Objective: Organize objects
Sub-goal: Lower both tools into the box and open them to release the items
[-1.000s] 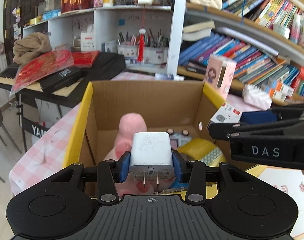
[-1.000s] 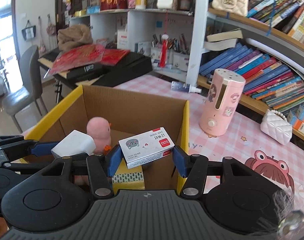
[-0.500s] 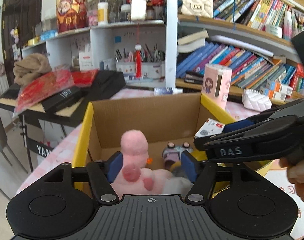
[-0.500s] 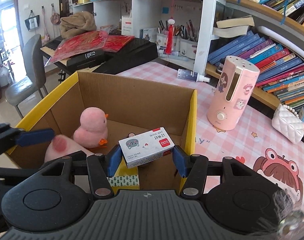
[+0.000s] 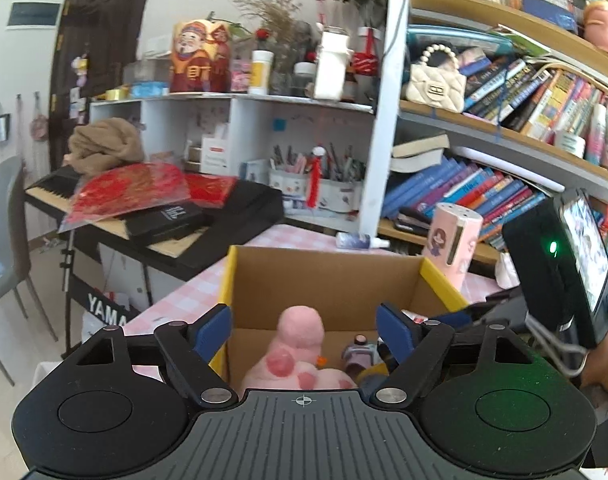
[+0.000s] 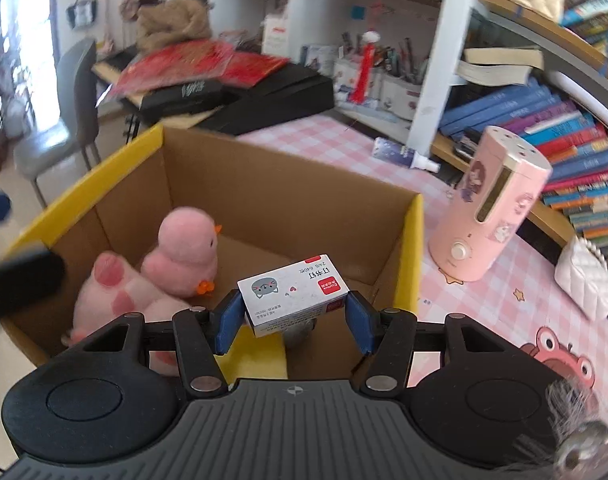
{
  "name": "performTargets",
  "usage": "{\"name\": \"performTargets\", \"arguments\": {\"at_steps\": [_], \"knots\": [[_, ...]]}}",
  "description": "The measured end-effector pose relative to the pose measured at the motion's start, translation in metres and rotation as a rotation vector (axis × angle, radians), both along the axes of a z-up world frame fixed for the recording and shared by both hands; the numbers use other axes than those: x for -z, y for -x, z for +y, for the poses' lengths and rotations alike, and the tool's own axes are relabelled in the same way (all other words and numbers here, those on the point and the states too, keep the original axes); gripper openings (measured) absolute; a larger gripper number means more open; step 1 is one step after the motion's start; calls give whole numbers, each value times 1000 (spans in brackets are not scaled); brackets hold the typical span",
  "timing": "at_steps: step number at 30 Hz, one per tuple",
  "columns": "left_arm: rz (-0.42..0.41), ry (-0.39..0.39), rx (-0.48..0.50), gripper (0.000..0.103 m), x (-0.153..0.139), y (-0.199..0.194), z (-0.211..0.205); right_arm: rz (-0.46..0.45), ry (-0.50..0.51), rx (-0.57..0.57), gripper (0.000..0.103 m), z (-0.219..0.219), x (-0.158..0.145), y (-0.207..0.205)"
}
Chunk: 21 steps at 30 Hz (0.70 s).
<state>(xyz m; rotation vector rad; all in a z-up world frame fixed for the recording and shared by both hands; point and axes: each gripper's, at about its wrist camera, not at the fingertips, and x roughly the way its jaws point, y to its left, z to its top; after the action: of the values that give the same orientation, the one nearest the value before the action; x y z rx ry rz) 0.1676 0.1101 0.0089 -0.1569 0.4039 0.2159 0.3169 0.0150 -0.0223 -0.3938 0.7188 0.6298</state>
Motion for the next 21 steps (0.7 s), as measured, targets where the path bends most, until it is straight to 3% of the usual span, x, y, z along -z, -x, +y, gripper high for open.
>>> {"name": "performTargets", "arguments": {"at_steps": [21], "knots": [[26, 23, -42, 83, 3, 16, 9, 11, 68, -55, 53, 24, 12, 0]]}}
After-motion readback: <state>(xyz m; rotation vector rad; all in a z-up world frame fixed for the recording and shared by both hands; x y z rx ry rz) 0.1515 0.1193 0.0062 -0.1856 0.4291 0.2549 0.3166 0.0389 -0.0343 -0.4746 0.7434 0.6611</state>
